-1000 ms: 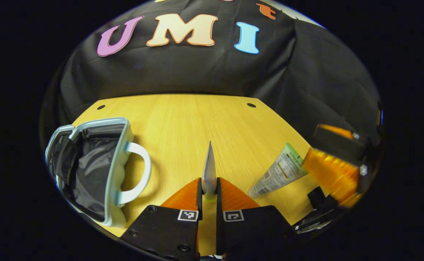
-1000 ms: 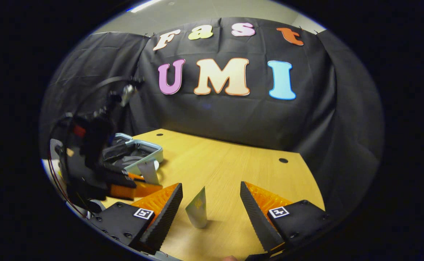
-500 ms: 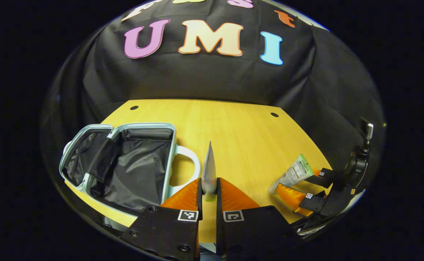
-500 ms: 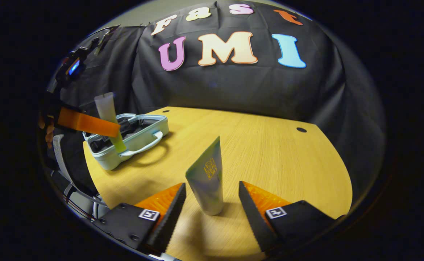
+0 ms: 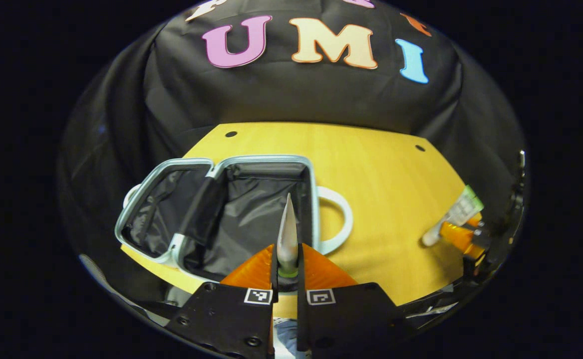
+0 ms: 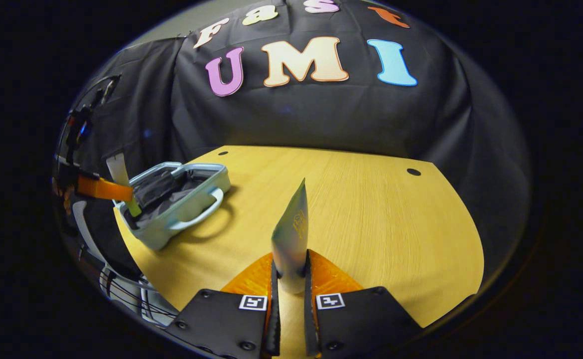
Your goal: First open the suitcase, pack the skin care products into it, and then close the suitcase.
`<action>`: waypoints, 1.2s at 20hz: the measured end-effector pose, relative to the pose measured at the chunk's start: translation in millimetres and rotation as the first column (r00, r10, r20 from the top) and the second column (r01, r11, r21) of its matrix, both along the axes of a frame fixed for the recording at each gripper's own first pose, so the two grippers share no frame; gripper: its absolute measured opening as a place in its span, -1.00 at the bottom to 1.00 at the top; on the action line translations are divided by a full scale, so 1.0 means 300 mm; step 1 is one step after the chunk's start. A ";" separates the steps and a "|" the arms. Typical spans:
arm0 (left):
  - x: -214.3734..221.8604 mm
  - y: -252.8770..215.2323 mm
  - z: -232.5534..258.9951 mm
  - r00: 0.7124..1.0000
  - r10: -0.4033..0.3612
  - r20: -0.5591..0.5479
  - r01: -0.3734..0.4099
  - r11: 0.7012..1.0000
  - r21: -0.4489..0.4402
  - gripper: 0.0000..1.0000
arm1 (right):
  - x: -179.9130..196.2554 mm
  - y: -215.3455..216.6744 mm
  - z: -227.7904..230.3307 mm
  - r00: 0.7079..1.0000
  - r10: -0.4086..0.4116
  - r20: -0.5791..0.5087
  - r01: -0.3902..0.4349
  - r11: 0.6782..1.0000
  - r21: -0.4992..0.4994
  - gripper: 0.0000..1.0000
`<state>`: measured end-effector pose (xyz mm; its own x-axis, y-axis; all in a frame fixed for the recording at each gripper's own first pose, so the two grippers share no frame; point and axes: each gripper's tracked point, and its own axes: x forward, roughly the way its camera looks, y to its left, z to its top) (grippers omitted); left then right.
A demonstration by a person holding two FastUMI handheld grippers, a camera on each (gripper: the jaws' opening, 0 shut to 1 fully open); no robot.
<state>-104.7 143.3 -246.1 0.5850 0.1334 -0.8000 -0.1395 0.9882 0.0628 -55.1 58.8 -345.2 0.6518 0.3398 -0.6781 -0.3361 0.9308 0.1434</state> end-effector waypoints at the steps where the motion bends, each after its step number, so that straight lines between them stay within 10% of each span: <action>1: -0.001 0.032 -0.010 1.000 -0.001 -0.016 0.001 1.000 0.001 -0.79 | 0.006 0.029 0.032 1.000 -0.007 0.003 0.007 1.000 0.011 -0.58; 18: 0.046 0.238 -0.261 0.991 -0.096 -0.094 0.086 0.990 -0.112 -0.68 | -0.091 0.736 0.263 0.987 0.137 -0.079 -0.117 0.969 0.218 -0.58; 22: 0.089 0.263 -0.180 0.990 -0.140 0.004 0.139 0.979 -0.149 0.42 | -0.100 0.864 0.207 0.982 0.140 -0.129 -0.110 0.970 0.216 -0.58; 24: 0.103 0.303 -0.135 0.987 -0.154 0.045 0.159 0.974 -0.161 0.58 | -0.116 0.931 0.156 0.976 0.136 -0.172 -0.098 0.972 0.211 -0.58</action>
